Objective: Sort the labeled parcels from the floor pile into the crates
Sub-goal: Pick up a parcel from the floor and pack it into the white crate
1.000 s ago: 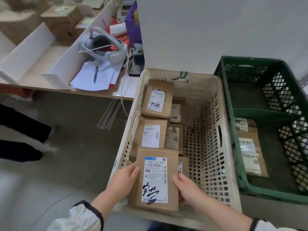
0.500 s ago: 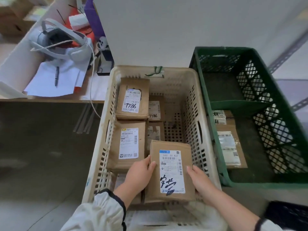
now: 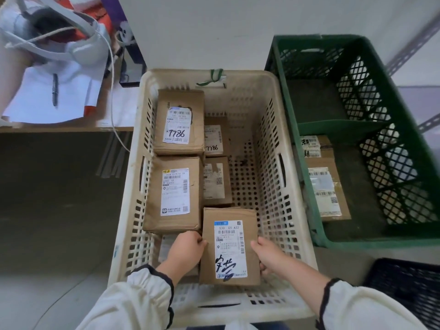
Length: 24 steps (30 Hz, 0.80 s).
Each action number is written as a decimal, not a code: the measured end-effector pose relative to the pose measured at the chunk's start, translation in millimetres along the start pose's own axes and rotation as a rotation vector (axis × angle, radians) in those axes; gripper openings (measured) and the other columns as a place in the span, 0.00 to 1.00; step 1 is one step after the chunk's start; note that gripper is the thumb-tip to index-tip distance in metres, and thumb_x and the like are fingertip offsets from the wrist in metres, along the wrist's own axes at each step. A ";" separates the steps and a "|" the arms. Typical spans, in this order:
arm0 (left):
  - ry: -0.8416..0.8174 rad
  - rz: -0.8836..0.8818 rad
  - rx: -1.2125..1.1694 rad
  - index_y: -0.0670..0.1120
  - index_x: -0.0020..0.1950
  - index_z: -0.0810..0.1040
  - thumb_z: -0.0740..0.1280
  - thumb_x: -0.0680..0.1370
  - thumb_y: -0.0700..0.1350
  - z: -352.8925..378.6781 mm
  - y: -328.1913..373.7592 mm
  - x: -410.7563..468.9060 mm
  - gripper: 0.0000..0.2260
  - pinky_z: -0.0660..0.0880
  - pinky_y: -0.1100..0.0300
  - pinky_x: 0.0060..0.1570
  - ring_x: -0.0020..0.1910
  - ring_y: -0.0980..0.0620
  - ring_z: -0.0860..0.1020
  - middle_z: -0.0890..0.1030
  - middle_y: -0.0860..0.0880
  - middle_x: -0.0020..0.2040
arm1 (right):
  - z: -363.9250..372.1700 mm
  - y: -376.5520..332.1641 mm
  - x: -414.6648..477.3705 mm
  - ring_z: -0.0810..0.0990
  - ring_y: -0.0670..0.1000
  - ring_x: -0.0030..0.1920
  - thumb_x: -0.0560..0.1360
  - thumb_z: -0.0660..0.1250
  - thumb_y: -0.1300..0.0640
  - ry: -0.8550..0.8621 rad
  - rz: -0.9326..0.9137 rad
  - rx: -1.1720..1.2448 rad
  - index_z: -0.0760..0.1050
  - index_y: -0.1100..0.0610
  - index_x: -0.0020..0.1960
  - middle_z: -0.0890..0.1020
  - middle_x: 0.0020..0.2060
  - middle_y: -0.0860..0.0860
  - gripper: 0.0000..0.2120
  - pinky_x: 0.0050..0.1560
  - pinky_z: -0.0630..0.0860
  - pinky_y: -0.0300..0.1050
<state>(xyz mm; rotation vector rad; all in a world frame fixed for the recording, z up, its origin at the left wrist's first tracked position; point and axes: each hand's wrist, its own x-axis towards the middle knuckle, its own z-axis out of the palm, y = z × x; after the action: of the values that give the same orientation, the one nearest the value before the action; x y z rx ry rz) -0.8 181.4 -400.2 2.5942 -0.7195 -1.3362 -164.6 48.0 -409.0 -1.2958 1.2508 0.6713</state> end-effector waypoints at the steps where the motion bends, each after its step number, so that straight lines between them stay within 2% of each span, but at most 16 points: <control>1: -0.012 -0.012 -0.005 0.41 0.43 0.80 0.62 0.79 0.48 3.0 -2.5 1.7 0.13 0.79 0.55 0.45 0.43 0.47 0.81 0.83 0.45 0.43 | 2.1 1.0 1.0 0.75 0.49 0.38 0.82 0.49 0.51 -0.004 0.020 0.001 0.67 0.55 0.65 0.76 0.43 0.50 0.17 0.37 0.75 0.43; 5: -0.045 -0.041 0.022 0.46 0.32 0.73 0.62 0.79 0.47 15.2 -10.5 5.8 0.15 0.78 0.57 0.44 0.39 0.47 0.80 0.80 0.47 0.36 | 10.4 8.9 9.7 0.70 0.48 0.33 0.82 0.50 0.52 -0.022 0.110 0.078 0.67 0.55 0.66 0.71 0.36 0.50 0.16 0.43 0.77 0.47; 8: -0.059 -0.063 0.036 0.48 0.30 0.70 0.62 0.79 0.48 23.5 -13.1 7.4 0.17 0.75 0.59 0.42 0.41 0.47 0.80 0.76 0.50 0.33 | 14.1 11.9 14.9 0.70 0.46 0.34 0.82 0.50 0.52 -0.002 0.096 0.035 0.64 0.54 0.69 0.71 0.39 0.47 0.18 0.36 0.75 0.42; 11: -0.066 -0.056 0.044 0.45 0.35 0.73 0.61 0.80 0.48 26.9 -11.1 11.3 0.14 0.75 0.59 0.45 0.46 0.46 0.80 0.80 0.46 0.39 | 13.4 11.9 17.9 0.72 0.46 0.38 0.83 0.49 0.52 0.016 0.075 0.001 0.64 0.54 0.68 0.73 0.44 0.47 0.17 0.36 0.75 0.42; 15: -0.066 -0.027 0.124 0.40 0.49 0.79 0.60 0.80 0.46 25.9 -8.1 16.1 0.12 0.76 0.56 0.50 0.51 0.44 0.79 0.82 0.43 0.51 | 13.2 13.2 19.7 0.73 0.48 0.36 0.82 0.49 0.51 0.029 0.074 -0.070 0.67 0.53 0.64 0.74 0.41 0.49 0.15 0.36 0.75 0.42; 18: -0.088 -0.027 0.189 0.40 0.52 0.78 0.60 0.79 0.46 20.6 -4.3 15.6 0.12 0.75 0.56 0.48 0.52 0.44 0.79 0.81 0.43 0.52 | 10.7 10.8 15.9 0.72 0.48 0.36 0.82 0.50 0.51 0.048 0.056 -0.157 0.69 0.57 0.60 0.76 0.44 0.52 0.14 0.36 0.70 0.40; 20: -0.089 -0.027 0.211 0.41 0.52 0.78 0.60 0.78 0.45 12.4 0.6 14.9 0.11 0.76 0.56 0.47 0.51 0.44 0.80 0.81 0.44 0.52 | 6.4 4.6 9.0 0.74 0.49 0.42 0.82 0.52 0.51 0.076 0.061 -0.221 0.69 0.60 0.61 0.77 0.52 0.54 0.16 0.38 0.71 0.40; 22: -0.083 -0.019 0.221 0.42 0.52 0.78 0.59 0.78 0.45 -1.7 10.1 12.6 0.11 0.76 0.57 0.44 0.49 0.44 0.80 0.81 0.44 0.51 | -0.4 -3.9 2.0 0.76 0.51 0.47 0.81 0.54 0.51 0.142 0.053 -0.264 0.71 0.62 0.62 0.78 0.55 0.55 0.18 0.44 0.75 0.44; 24: -0.057 0.015 0.222 0.41 0.51 0.78 0.58 0.78 0.45 -19.8 23.4 10.2 0.11 0.76 0.57 0.42 0.47 0.45 0.81 0.81 0.44 0.49 | -8.3 -16.5 -5.7 0.78 0.52 0.49 0.80 0.56 0.51 0.206 -0.012 -0.283 0.73 0.63 0.60 0.79 0.52 0.55 0.17 0.52 0.77 0.46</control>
<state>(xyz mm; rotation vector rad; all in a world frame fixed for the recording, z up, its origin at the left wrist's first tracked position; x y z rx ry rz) 11.8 154.3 -388.2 2.7202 -0.9446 -1.4051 -153.5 37.9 -396.7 -1.6381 1.3467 0.7403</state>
